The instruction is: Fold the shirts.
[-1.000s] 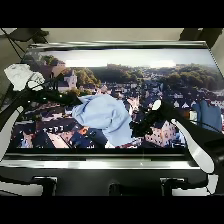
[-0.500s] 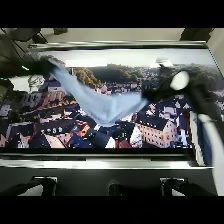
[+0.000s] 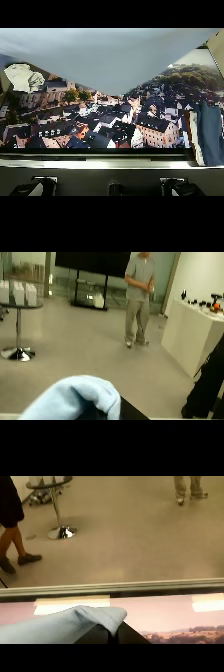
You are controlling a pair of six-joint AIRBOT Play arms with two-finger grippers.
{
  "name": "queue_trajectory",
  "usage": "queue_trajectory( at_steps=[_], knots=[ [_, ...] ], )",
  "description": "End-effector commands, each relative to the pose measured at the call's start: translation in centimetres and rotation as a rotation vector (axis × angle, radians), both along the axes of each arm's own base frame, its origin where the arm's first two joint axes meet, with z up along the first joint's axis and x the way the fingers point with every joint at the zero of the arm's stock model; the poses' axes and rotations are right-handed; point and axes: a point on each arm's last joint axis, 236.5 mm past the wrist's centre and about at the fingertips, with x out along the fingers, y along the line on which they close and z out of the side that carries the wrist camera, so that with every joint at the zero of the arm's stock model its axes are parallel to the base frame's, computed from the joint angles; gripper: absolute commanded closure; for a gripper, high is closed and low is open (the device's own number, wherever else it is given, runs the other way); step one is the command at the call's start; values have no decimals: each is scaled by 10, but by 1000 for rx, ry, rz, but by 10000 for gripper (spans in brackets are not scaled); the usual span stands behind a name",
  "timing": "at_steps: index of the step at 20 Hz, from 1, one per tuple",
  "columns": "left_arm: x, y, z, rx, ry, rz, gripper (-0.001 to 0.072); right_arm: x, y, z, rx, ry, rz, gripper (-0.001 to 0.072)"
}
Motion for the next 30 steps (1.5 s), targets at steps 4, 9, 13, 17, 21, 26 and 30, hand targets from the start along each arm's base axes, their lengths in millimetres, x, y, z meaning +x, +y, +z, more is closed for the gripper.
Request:
queue_trajectory(
  at_steps=[4,9,13,17,21,26,30],
  knots=[
    [-15,3,6,7,-17,24,678,-24,-20,-51,-30,236,-71,664],
    [95,9,-162,24,449,-23,677,-27,-17,-245,-143,1046,-96,662],
    [174,-12,-327,54,702,-81,676,2,-6,-381,-186,1274,-83,662],
    [227,-46,-435,96,842,-140,676,53,2,-463,-77,1276,-182,662],
    [224,-76,-513,67,1041,-199,674,80,11,-514,84,1284,-294,661],
    [201,-56,-498,145,1165,-224,75,97,14,-510,137,1233,-312,661],
    [134,24,-485,84,1473,-114,96,98,12,-482,28,1211,-231,661]
  ],
)
